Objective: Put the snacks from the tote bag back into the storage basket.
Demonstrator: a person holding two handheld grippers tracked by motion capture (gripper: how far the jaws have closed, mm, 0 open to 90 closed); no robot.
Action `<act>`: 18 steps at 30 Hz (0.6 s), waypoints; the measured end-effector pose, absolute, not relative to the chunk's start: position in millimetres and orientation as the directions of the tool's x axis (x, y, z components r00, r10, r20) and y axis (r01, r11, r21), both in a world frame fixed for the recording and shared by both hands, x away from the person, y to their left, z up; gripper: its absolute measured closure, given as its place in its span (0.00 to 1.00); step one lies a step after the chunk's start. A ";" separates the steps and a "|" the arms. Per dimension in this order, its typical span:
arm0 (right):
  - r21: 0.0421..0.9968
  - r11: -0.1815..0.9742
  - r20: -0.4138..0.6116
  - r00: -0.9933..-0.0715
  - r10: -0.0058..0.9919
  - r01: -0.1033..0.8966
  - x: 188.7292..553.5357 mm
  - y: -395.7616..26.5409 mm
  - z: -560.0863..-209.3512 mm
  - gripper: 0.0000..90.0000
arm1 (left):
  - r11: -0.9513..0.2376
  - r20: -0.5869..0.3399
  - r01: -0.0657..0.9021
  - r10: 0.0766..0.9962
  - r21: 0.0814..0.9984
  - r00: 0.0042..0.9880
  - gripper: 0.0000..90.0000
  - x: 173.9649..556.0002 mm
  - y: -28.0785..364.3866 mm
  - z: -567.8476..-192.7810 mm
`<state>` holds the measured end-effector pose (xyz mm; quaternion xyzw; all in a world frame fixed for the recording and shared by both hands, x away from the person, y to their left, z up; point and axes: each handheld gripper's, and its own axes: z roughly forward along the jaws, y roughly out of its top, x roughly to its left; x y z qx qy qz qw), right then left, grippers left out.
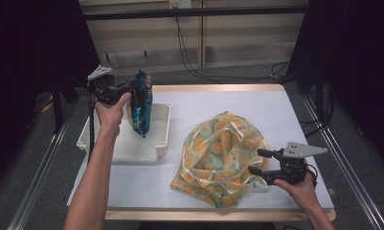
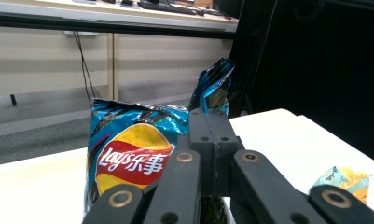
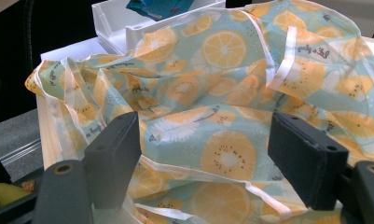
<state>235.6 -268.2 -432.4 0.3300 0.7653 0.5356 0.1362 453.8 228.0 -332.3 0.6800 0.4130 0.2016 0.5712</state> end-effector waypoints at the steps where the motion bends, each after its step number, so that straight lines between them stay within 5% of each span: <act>1: 0.910 0.208 0.144 -0.745 0.651 0.358 235.8 -268.2 -432.5 0.28 | -0.011 -0.195 0.334 0.794 0.942 0.575 1.00 454.5 226.8 -332.8; 18: 0.908 0.207 0.148 -0.742 0.653 0.364 236.2 -269.6 -433.2 0.28 | -0.007 -0.210 0.342 0.778 0.940 0.592 1.00 463.3 208.4 -342.8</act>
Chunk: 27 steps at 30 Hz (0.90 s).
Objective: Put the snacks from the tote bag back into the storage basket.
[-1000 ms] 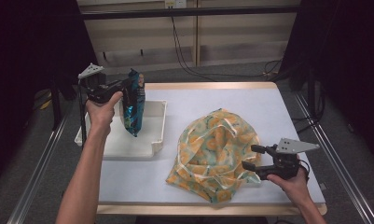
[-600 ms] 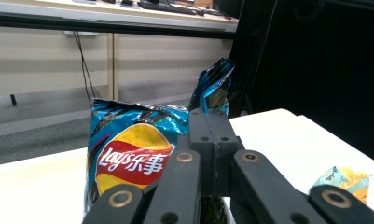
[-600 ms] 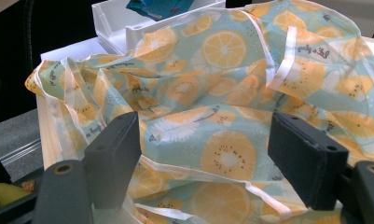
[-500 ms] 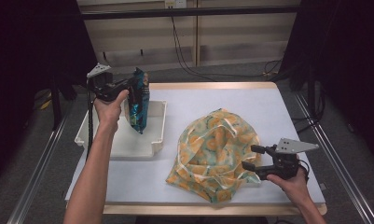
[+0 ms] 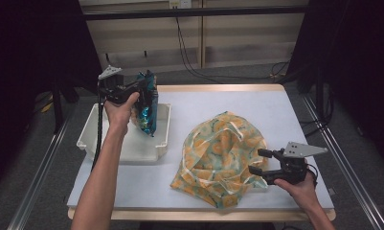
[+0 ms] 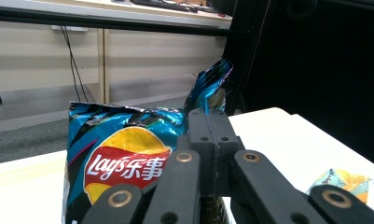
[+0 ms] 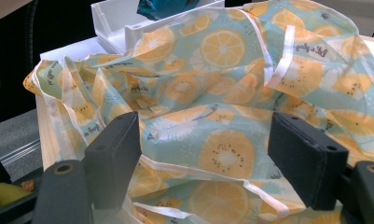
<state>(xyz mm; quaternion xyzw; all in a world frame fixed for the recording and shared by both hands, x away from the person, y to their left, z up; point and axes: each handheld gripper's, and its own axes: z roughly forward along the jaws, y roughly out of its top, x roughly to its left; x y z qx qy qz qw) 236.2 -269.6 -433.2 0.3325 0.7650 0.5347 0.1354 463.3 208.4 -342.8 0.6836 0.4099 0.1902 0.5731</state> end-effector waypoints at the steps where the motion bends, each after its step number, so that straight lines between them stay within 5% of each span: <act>1: 0.908 0.206 0.150 -0.741 0.654 0.365 236.2 -269.7 -433.2 0.28 | -0.010 -0.209 0.341 0.774 0.940 0.597 1.00 464.1 208.2 -343.5; 27: 0.904 0.205 0.164 -0.748 0.643 0.374 243.6 -270.2 -439.5 0.28 | -0.035 -0.219 0.363 0.741 0.931 0.635 0.99 474.4 188.4 -361.0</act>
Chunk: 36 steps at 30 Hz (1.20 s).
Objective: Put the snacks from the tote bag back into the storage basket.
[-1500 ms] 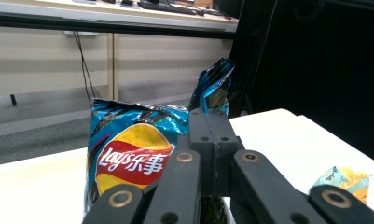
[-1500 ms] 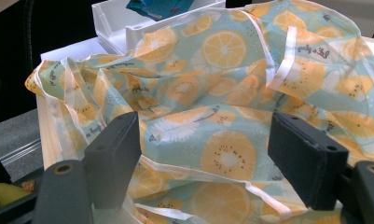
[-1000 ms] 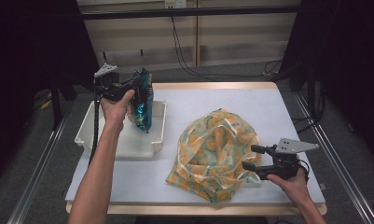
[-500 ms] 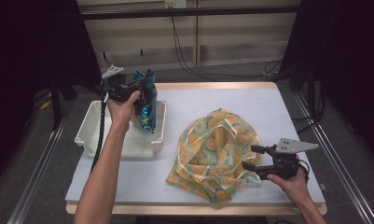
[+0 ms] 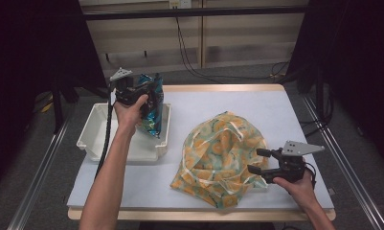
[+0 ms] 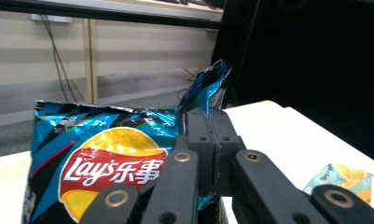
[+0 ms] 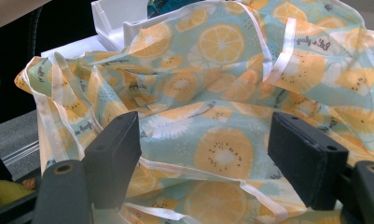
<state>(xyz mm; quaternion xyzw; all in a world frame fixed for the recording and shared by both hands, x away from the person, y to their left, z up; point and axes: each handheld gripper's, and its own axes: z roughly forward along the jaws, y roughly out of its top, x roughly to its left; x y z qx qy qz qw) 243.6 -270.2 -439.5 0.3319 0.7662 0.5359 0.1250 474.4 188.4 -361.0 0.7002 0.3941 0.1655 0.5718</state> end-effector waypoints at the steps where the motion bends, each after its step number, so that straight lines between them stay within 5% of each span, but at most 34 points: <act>1: 0.903 0.206 0.165 -0.749 0.642 0.377 243.5 -270.4 -439.6 0.28 | -0.037 -0.218 0.364 0.743 0.931 0.633 0.99 474.5 188.1 -361.3; 36: 0.906 0.217 0.146 -0.748 0.647 0.364 241.4 -266.0 -435.7 0.28 | -0.104 -0.211 0.388 0.698 0.916 0.684 0.90 468.4 171.5 -371.5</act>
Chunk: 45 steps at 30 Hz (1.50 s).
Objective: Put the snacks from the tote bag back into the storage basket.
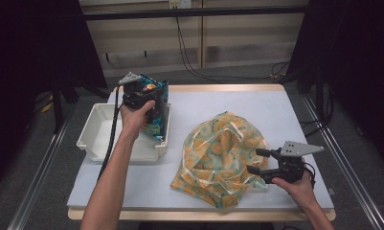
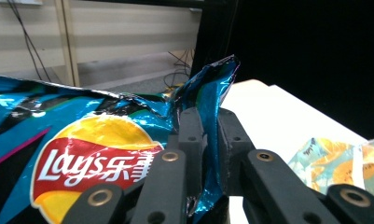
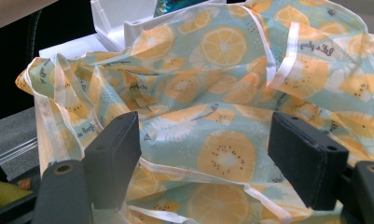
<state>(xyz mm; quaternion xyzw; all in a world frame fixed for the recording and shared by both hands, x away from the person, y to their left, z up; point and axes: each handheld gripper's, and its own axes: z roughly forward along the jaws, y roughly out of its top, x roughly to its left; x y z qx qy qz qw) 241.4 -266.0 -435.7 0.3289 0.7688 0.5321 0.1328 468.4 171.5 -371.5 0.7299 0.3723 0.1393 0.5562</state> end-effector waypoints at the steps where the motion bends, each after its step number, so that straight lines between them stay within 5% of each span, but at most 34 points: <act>1: 0.906 0.217 0.146 -0.747 0.649 0.364 241.2 -266.0 -435.5 0.28 | -0.116 -0.203 0.387 0.697 0.915 0.688 0.90 468.3 171.2 -371.6; 33: 0.905 0.217 0.146 -0.747 0.649 0.365 241.1 -266.6 -434.8 0.28 | -0.220 -0.193 0.439 0.668 0.871 0.718 0.80 470.3 155.4 -394.4; 45: 0.903 0.223 0.145 -0.750 0.645 0.366 241.3 -265.3 -435.7 0.28 | -0.201 -0.226 0.462 0.665 0.864 0.712 0.53 472.5 158.8 -396.1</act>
